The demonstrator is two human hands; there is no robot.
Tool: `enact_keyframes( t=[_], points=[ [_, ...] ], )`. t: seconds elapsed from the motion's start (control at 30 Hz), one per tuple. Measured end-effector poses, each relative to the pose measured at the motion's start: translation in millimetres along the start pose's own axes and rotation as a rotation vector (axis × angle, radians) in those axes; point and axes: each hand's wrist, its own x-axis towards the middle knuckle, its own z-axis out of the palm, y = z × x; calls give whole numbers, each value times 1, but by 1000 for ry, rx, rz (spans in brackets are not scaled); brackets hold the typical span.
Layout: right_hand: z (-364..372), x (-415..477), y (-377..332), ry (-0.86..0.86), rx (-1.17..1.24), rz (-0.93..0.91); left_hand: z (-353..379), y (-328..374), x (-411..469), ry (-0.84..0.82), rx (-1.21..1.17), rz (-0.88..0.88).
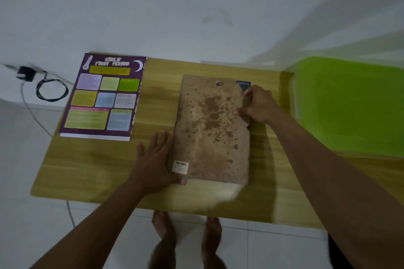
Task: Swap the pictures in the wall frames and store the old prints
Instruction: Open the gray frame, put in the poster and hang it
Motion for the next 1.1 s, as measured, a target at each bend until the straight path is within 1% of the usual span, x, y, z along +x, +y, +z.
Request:
enact_keyframes(
  t=[0.13, 0.23, 0.37, 0.53, 0.77, 0.9, 1.03, 1.1],
  points=[
    [-4, -1, -6, 20, -150, -56, 1, 1, 1, 2, 12, -3],
    [-6, 2, -3, -1, -235, -70, 2, 4, 2, -2, 39, -5],
    [-7, 9, 1, -56, -151, -104, 4, 7, 3, 10, 21, -13],
    [-2, 19, 0, -102, -108, -112, 9, 7, 5, 40, 34, -25],
    [7, 33, -11, -115, -157, -66, 8, 8, 7, 47, -7, -32],
    [8, 38, -15, -91, -173, -54, 8, 8, 5, 56, -18, -44],
    [1, 36, -20, -69, -86, -25, 8, 11, 6, 65, -22, -44],
    [0, 34, -23, -57, -83, -34, 7, 11, 6, 67, -34, -45]
  ],
)
